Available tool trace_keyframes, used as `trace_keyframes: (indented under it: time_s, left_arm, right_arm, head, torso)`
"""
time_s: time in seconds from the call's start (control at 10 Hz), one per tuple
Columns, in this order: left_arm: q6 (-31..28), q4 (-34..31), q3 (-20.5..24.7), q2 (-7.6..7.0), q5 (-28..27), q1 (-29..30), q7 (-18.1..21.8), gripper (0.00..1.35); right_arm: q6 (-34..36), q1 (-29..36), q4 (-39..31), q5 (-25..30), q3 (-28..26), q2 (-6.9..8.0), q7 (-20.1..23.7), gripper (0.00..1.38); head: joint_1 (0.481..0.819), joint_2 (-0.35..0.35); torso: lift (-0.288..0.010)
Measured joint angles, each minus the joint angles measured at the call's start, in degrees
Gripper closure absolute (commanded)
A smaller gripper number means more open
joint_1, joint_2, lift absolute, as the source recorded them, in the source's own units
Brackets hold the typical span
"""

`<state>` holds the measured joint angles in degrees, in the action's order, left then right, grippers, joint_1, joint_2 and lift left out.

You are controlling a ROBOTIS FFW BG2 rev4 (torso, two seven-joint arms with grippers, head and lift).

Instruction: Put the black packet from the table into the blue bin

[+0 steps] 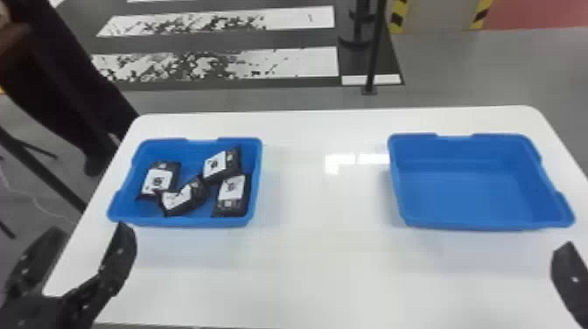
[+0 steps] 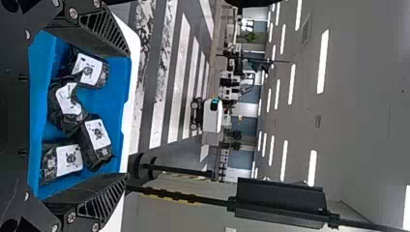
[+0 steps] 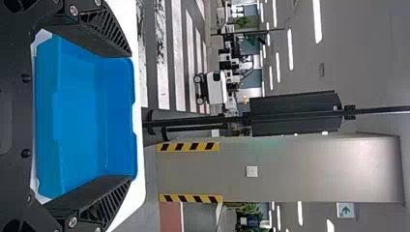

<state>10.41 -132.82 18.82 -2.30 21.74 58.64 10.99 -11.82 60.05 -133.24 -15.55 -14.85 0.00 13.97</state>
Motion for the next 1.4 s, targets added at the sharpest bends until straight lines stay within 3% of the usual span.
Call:
trace_keyframes:
  time_s: [1.4]
  left_arm:
    - [-0.70,0.92,-0.54,-0.34,1.66,-0.26,0.57,0.15]
  right_arm:
    - [0.00,0.10,0.00,-0.02,0.00,0.00,0.00,0.11]
  head:
    - [0.695,0.082]
  torso:
    - [-0.110]
